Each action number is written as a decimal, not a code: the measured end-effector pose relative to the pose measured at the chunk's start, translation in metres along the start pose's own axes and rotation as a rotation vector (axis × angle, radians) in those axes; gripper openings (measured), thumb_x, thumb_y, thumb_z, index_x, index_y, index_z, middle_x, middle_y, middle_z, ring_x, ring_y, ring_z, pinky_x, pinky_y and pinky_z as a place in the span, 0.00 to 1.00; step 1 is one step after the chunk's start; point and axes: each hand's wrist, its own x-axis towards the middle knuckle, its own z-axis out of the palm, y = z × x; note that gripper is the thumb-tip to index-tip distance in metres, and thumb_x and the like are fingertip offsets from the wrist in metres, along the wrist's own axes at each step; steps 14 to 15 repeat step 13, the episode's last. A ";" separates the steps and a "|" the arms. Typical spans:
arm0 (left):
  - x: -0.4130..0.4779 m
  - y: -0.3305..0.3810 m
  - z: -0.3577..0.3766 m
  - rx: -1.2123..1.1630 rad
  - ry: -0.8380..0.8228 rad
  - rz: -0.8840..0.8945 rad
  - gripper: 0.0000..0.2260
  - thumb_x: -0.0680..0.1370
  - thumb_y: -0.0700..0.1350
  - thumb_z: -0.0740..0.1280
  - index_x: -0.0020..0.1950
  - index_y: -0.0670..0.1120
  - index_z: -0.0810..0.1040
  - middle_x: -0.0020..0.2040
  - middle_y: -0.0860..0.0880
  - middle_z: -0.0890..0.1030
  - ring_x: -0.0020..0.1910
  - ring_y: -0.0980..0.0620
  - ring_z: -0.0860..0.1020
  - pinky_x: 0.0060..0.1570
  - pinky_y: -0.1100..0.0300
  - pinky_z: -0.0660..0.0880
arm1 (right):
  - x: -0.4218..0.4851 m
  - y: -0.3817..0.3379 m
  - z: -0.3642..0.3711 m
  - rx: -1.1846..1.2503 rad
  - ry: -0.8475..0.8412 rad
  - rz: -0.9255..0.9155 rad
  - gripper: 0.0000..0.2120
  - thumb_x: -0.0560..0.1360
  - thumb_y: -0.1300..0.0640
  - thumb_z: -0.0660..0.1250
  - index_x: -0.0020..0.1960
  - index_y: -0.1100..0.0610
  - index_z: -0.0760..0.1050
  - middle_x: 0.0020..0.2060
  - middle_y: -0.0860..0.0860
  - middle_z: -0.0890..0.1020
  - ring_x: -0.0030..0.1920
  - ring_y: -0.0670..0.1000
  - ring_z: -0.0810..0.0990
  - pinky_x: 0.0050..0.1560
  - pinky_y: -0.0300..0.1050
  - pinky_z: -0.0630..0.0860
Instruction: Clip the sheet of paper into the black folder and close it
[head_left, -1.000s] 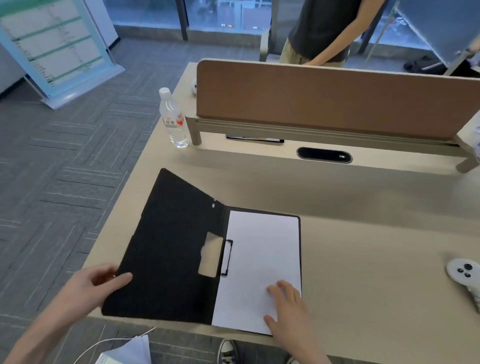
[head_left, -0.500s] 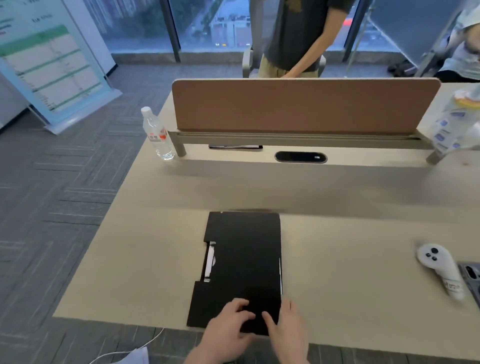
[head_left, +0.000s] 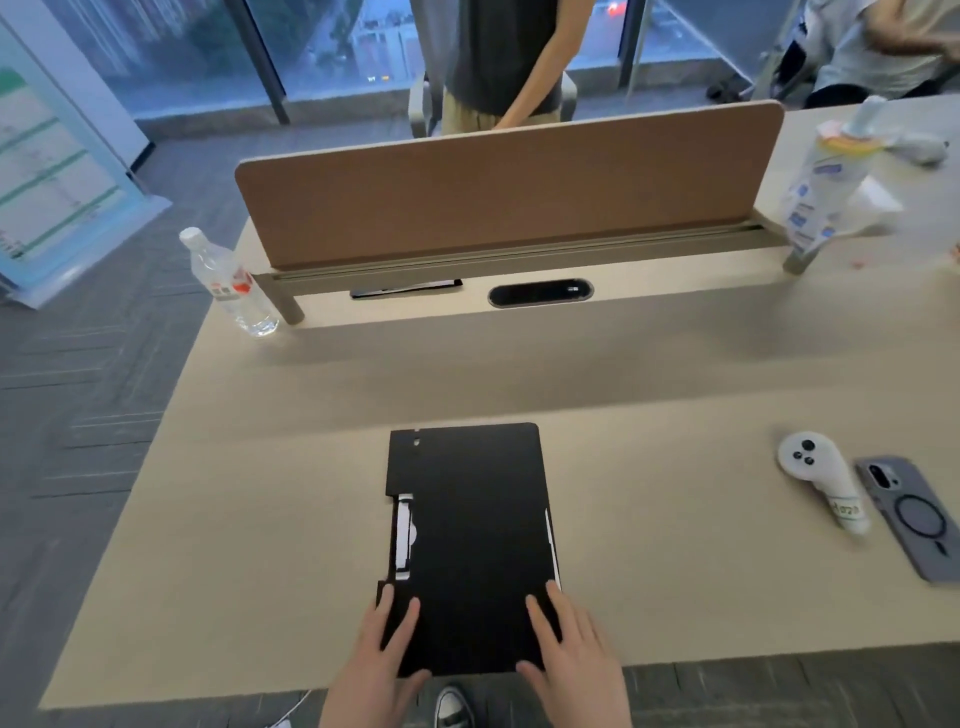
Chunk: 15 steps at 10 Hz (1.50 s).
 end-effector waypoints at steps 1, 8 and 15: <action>0.014 0.050 0.007 0.006 0.006 0.017 0.43 0.68 0.59 0.76 0.79 0.53 0.61 0.80 0.49 0.50 0.77 0.41 0.65 0.62 0.53 0.78 | -0.004 0.041 -0.015 -0.018 0.020 0.021 0.43 0.45 0.38 0.82 0.57 0.54 0.82 0.58 0.57 0.83 0.54 0.58 0.82 0.49 0.52 0.82; 0.164 0.277 -0.003 0.024 0.016 -0.059 0.33 0.80 0.55 0.65 0.81 0.53 0.52 0.83 0.49 0.44 0.81 0.46 0.47 0.68 0.51 0.71 | 0.101 0.217 -0.132 0.017 0.079 0.141 0.38 0.77 0.43 0.63 0.79 0.52 0.48 0.80 0.53 0.47 0.79 0.53 0.48 0.76 0.46 0.54; 0.150 0.266 -0.024 -0.100 0.094 -0.017 0.35 0.78 0.67 0.57 0.81 0.58 0.48 0.82 0.52 0.46 0.81 0.50 0.49 0.69 0.51 0.71 | 0.104 0.187 -0.153 -0.134 0.017 0.233 0.39 0.78 0.41 0.60 0.79 0.57 0.45 0.79 0.61 0.47 0.77 0.64 0.47 0.77 0.58 0.47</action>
